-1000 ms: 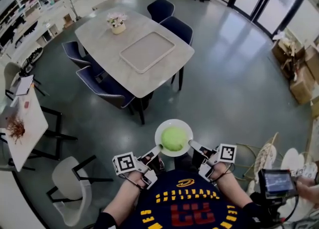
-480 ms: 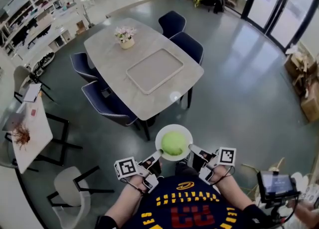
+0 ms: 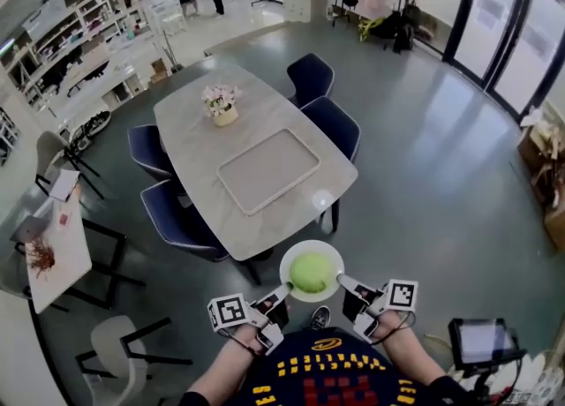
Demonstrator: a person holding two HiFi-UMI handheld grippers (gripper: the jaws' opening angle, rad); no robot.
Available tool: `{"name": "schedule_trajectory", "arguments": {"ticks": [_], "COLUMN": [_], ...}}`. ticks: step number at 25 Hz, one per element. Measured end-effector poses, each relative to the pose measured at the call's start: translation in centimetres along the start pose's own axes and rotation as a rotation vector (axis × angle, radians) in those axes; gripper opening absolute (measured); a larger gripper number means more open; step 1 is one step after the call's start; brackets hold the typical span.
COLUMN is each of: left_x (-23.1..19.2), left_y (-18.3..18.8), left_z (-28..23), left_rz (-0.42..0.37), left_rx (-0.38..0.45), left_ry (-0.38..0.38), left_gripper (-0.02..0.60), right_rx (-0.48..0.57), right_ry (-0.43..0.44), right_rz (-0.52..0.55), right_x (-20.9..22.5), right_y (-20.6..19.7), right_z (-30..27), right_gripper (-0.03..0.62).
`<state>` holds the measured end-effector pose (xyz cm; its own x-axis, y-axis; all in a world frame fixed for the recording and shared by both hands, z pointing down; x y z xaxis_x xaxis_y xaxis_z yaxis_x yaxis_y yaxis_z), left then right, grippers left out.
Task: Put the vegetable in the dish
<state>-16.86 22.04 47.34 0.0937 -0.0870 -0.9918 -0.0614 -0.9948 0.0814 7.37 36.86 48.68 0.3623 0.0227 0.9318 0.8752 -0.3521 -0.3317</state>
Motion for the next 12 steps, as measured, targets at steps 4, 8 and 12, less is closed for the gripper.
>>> {"name": "schedule_trajectory", "arguments": {"ticks": [4,8,12], "left_x": [0.9,1.3,1.3], "left_y": [-0.1,0.2,1.1], "left_z": [-3.4,-5.6,-6.7], "left_rz": [-0.011,-0.021,-0.026], "left_rx": [0.015,0.026,0.038], "left_ry": [-0.008,-0.015,-0.005], "left_gripper": [0.012,0.012,0.012], "right_rx": [-0.016,-0.023,-0.044], "right_ry": [0.008,0.041,0.038], "right_rz": [-0.006,-0.004,-0.002], "right_x": [1.3,1.7,2.7], "right_y": [3.4,5.9,7.4], "right_z": [0.7,0.6,-0.1], "right_gripper": [0.015,0.015,0.015]}}
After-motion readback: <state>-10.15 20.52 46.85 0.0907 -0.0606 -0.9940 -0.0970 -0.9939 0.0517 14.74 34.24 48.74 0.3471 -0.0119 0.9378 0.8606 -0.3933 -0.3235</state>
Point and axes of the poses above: the fingertips, and each gripper's own axes: z backward along the fingers, x to its right, y out of its top, the point moved 9 cm from there along z, backward along the fingers, and after that the axes turned 9 degrees about z, right-handed, at the moved point
